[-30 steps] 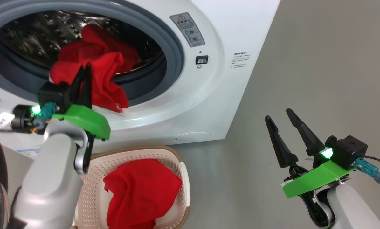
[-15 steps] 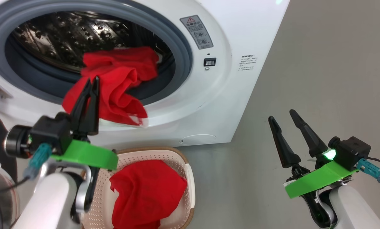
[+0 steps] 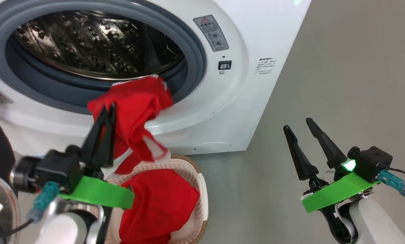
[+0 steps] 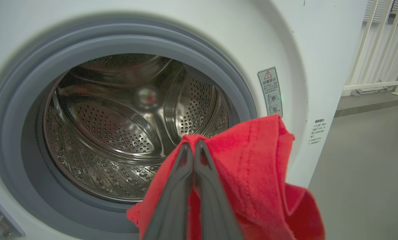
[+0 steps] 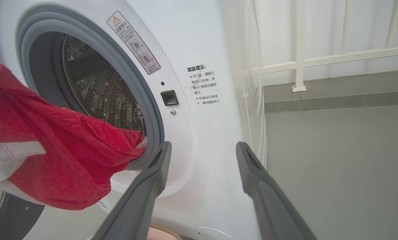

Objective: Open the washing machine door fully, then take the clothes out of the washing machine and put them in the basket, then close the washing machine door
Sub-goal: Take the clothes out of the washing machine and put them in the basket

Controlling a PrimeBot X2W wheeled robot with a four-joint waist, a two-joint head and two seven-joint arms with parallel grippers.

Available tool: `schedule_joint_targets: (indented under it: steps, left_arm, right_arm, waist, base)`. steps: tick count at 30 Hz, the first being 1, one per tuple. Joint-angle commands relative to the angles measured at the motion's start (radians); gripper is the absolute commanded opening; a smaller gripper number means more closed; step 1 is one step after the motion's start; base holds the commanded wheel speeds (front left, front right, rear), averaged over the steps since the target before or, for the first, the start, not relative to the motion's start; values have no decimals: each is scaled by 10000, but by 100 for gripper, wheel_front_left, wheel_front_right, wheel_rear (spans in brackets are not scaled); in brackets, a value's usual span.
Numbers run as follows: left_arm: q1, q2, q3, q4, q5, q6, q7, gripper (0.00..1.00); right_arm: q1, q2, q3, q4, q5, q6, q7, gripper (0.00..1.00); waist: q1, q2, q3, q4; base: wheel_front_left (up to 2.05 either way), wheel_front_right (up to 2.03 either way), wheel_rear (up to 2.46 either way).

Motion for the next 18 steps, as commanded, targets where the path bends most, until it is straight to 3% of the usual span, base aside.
schedule_joint_targets:
  steps: [1,11,18]
  left_arm:
    - [-40,189,325,-133,-66,25,-2,0]
    - [390,-190,-46,1926,-587,-355,-419,0]
    - [274,-574,-374,4553,-964,-1030,-945,0]
  right_arm:
    - [19,-40,186,-235,116,16,-48,100]
    - [-20,-42,168,-229,106,16,-48,100]
    - [-105,-53,218,-210,110,16,-48,100]
  waist:
    - [0,0,30,-28]
    - [0,0,177,-104]
    - [0,0,259,-163]
  base:
    - [0,0,0]
    - [0,0,0]
    - [0,0,0]
